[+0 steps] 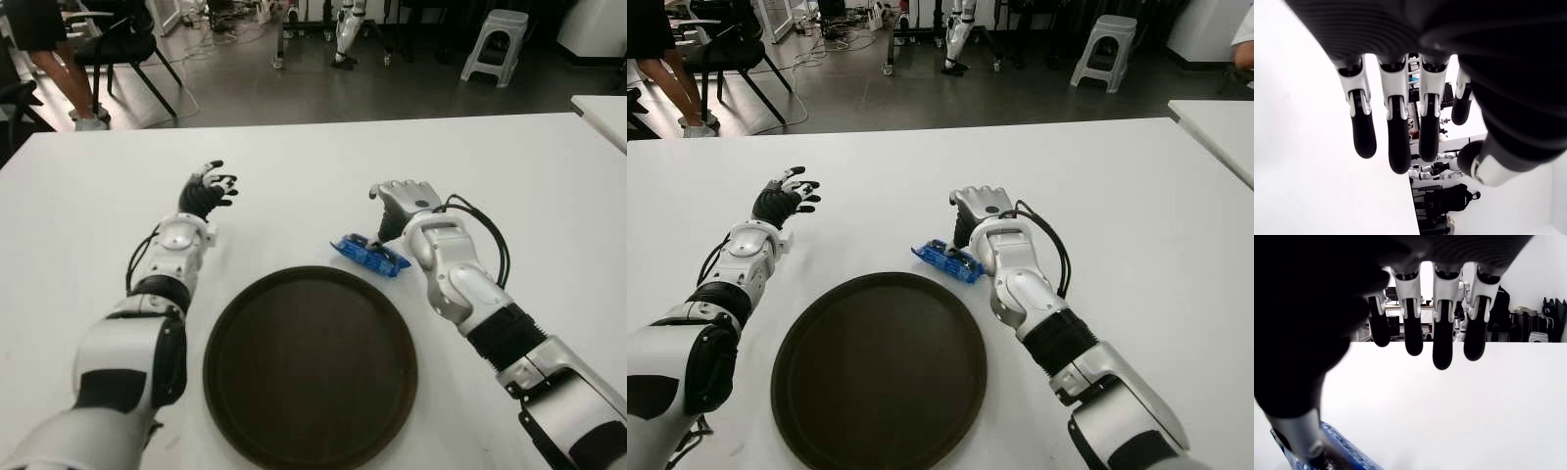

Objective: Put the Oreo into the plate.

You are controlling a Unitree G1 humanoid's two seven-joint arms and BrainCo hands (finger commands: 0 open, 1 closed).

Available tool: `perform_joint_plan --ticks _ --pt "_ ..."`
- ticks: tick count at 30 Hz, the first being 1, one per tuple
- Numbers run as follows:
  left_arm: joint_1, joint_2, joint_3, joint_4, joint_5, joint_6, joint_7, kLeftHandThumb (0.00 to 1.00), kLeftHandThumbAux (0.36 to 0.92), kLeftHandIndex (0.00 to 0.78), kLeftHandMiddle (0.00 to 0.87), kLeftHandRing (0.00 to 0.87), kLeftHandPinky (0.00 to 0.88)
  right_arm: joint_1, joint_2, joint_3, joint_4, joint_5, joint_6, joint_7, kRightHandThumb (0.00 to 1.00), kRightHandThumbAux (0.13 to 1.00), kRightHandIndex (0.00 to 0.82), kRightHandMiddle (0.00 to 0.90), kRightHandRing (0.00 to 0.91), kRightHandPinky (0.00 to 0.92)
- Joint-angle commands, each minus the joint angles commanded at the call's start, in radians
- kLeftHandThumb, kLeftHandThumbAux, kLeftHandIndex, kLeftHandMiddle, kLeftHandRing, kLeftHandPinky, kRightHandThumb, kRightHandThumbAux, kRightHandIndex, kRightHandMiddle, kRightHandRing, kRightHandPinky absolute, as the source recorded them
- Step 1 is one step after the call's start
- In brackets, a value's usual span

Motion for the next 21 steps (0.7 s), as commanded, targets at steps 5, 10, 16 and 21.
perform_joint_plan --ticks 5,10,16,21 --pt "0.000 -0.001 0.001 0.000 -0.001 -0.002 -0.002 0.499 0.649 0.171 0.329 0.371 0.372 0.003 0.005 0.000 0.003 -0.002 0.005 -0.004 0.000 0.749 0.240 0.263 0.304 0.367" --pt "0.000 -0.001 0.001 0.000 0.000 -0.004 0.001 0.495 0.644 0.171 0.329 0.370 0.369 0.007 0.015 0.003 0.028 -0.001 0.006 -0.023 0.000 0.740 0.233 0.260 0.304 0.371" --pt "0.000 0.000 0.002 0.000 -0.001 0.000 -0.001 0.509 0.644 0.162 0.320 0.366 0.363 0.020 0.015 0.000 0.025 0.011 -0.009 -0.027 0.000 0.738 0.259 0.279 0.318 0.376" --pt "-0.001 -0.001 0.003 0.000 -0.002 0.001 -0.003 0.506 0.645 0.169 0.324 0.369 0.370 0.026 0.015 0.004 0.017 0.014 -0.017 -0.025 0.000 0.729 0.289 0.307 0.347 0.415"
